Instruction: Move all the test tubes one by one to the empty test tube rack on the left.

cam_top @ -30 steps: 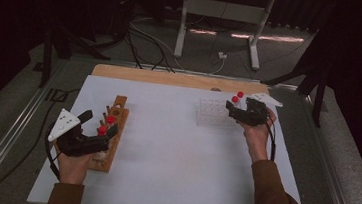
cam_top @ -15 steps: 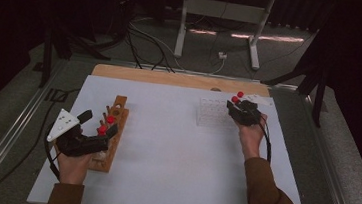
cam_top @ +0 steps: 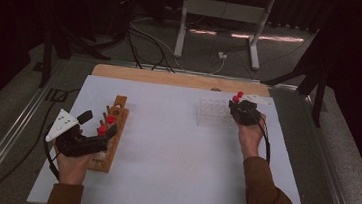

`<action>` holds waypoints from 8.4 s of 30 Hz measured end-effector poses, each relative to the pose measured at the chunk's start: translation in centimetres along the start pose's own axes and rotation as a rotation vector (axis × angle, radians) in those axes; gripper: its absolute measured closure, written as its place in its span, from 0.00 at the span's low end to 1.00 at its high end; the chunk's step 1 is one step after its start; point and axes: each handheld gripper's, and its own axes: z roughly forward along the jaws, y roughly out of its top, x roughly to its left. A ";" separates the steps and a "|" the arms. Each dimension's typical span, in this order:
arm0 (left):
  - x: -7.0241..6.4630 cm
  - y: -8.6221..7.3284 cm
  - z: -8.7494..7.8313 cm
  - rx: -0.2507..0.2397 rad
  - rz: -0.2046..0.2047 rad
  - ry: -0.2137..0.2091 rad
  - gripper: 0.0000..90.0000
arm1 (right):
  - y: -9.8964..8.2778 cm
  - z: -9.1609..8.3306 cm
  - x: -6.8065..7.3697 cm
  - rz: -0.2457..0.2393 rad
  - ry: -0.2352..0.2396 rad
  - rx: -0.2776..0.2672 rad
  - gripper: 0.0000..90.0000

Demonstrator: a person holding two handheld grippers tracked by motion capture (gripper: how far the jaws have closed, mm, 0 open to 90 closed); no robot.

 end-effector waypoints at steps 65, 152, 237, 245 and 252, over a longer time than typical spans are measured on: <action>-13.7 1.3 12.4 0.204 0.134 -0.284 0.72 | -0.8 -9.2 14.0 -0.287 0.588 -0.044 0.83; 3.8 3.2 5.3 0.227 0.024 0.060 0.78 | -4.4 -12.3 3.6 -0.145 0.376 -0.013 0.02; 0.1 0.9 2.0 0.087 -0.009 -0.029 0.01 | -0.3 -11.5 1.5 -0.085 0.262 -0.074 0.02; -0.5 0.5 1.8 0.080 -0.004 -0.043 0.01 | 1.4 -10.1 0.3 -0.064 0.200 -0.084 0.02; -1.2 0.2 1.9 0.088 0.018 -0.045 0.01 | 2.2 -7.7 -0.9 -0.038 0.160 -0.089 0.03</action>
